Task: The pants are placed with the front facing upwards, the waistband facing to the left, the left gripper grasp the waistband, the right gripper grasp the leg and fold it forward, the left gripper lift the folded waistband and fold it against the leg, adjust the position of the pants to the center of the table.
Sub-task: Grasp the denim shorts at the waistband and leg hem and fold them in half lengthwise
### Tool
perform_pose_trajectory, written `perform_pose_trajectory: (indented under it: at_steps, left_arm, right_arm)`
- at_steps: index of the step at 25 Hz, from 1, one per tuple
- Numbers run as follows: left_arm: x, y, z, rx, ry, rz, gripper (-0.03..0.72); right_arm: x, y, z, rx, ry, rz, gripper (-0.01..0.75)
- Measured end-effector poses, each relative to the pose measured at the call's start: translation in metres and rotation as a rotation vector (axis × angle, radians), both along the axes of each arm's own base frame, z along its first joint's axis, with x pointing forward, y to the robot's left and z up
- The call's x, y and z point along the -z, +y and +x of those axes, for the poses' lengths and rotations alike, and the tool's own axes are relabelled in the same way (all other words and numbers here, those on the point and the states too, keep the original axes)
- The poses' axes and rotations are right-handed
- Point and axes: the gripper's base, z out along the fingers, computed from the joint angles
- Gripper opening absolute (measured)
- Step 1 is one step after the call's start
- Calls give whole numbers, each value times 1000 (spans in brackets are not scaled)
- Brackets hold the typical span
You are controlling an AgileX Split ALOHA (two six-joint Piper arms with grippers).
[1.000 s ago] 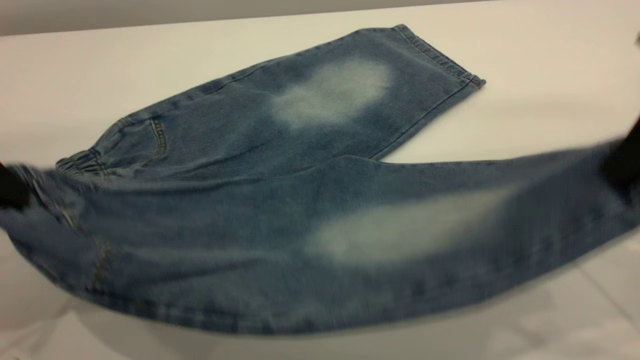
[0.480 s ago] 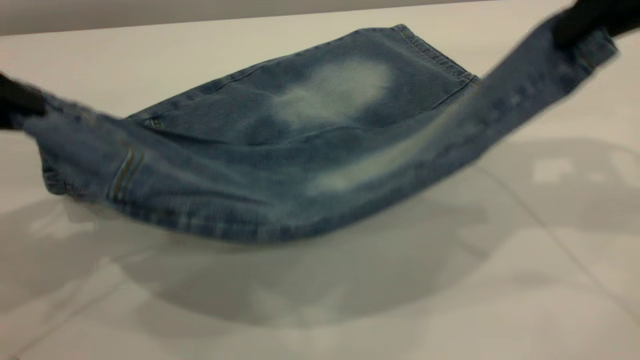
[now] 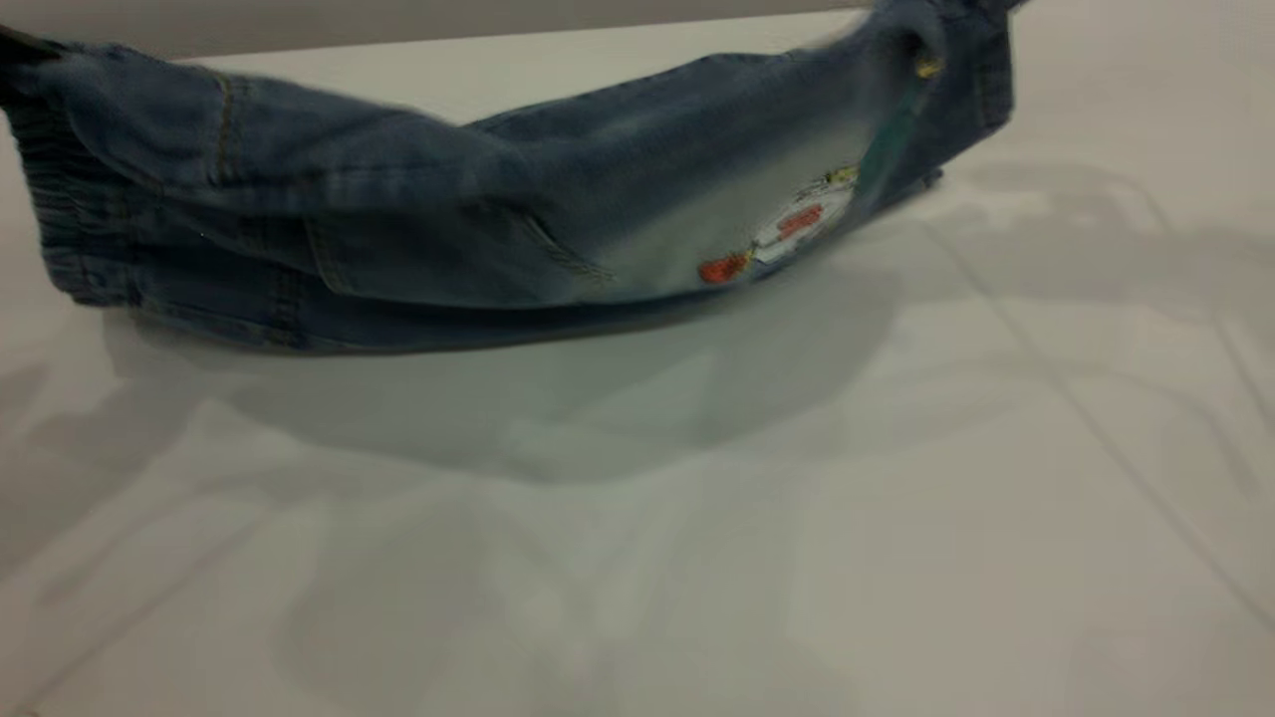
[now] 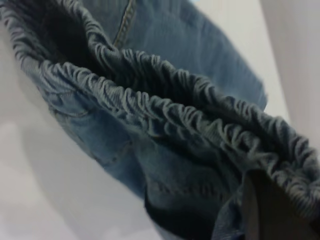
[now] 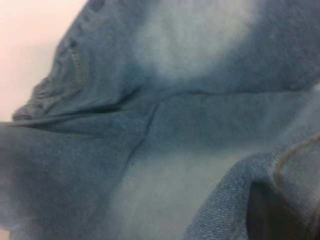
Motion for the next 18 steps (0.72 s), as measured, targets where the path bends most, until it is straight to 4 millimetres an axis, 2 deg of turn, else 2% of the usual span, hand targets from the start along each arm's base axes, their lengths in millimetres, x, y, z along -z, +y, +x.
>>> perform_pose_trajectory:
  at_steps: [8,13,18]
  left_arm:
    - [19,11,13,-220,67,-88,107]
    - [37,14,19,-234,129,-93,107]
    - [44,20,29,-249,144,-47,107]
  right_arm:
    - [15,6,48,97,27,106,13]
    - [34,16,65,106,74,130,14]
    - [51,24,78,117,80,155,14]
